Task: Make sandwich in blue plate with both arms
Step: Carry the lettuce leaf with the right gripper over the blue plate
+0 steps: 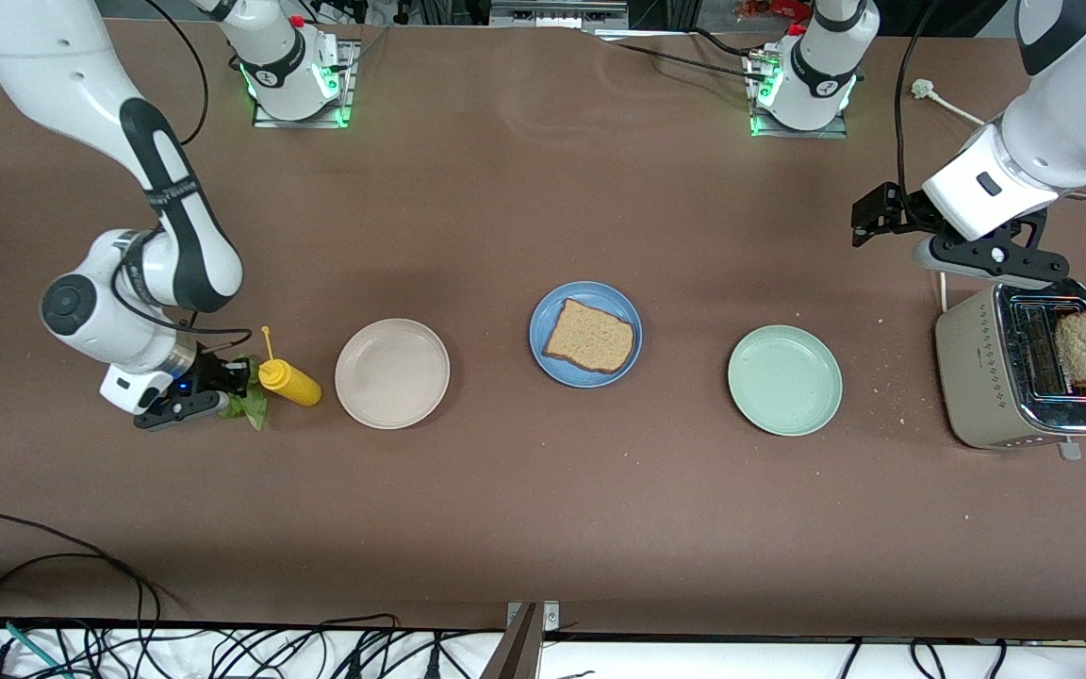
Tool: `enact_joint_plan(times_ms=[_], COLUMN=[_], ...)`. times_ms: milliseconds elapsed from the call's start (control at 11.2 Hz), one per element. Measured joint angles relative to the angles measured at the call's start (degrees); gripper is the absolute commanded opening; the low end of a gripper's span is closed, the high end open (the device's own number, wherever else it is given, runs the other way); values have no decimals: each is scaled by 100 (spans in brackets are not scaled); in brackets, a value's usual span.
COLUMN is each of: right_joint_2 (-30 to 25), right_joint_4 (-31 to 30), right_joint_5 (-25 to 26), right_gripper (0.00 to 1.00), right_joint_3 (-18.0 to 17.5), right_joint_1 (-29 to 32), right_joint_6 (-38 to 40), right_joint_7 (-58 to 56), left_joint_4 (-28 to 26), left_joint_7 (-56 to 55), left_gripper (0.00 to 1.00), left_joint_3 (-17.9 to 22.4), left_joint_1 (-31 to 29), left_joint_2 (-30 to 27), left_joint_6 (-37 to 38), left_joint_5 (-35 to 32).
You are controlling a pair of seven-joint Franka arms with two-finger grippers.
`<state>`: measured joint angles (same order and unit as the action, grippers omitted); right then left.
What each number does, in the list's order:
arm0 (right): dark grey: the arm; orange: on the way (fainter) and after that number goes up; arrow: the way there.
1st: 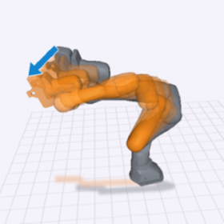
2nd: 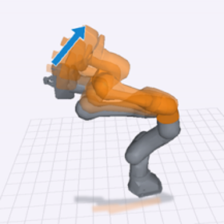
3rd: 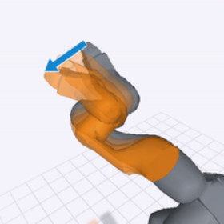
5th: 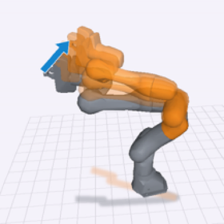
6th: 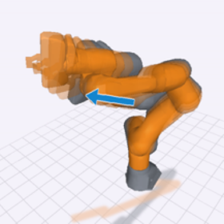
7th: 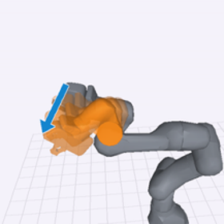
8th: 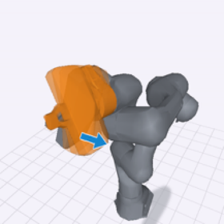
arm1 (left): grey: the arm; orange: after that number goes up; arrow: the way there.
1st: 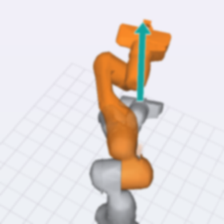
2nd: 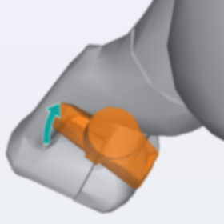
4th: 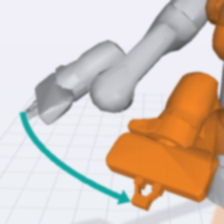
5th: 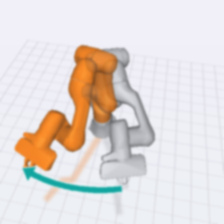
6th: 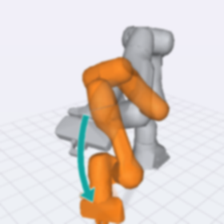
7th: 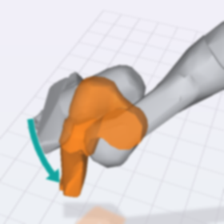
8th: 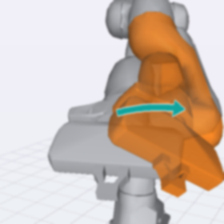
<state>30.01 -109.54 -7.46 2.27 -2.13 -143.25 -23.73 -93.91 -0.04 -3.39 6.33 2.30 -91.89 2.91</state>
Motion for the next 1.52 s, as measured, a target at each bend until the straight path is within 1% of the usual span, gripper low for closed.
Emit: enact_joint_plan(times_ms=[536,715,804,983,1072,1250,1518], right_joint_2=[-1545,-1955,-2053,-2008,-1941,-1745,-1169], right_joint_4=[39,126,272,739,944,1209,1887], right_joint_5=[-17,-17,-17,-33,-60,-74,-75], right_gripper=[0,0,0,0,0,0,0], right_joint_3=[12,26,24,-3,-18,-46,-63], right_joint_1=[1,3,1,-172,-416,-1069,-1972], right_joint_6=[2056,2697,2983,3455,3564,3596,3593], right_joint_7=[-46,-45,35,580,979,2117,3751], left_joint_4=[0,0,0,0,0,0,0], left_joint_7=[0,0,0,0,0,0,0], left_gripper=[100,100,100,100,100,100,100], left_joint_3=[5,17,19,22,22,24,27], left_joint_1=[-2,-4,-4,-5,-5,-5,-7], left_joint_2=[9,13,13,14,15,15,15], left_joint_6=[1,1,1,3,10,17,21], left_joint_5=[-1,-1,-1,-1,-1,-1,-1])
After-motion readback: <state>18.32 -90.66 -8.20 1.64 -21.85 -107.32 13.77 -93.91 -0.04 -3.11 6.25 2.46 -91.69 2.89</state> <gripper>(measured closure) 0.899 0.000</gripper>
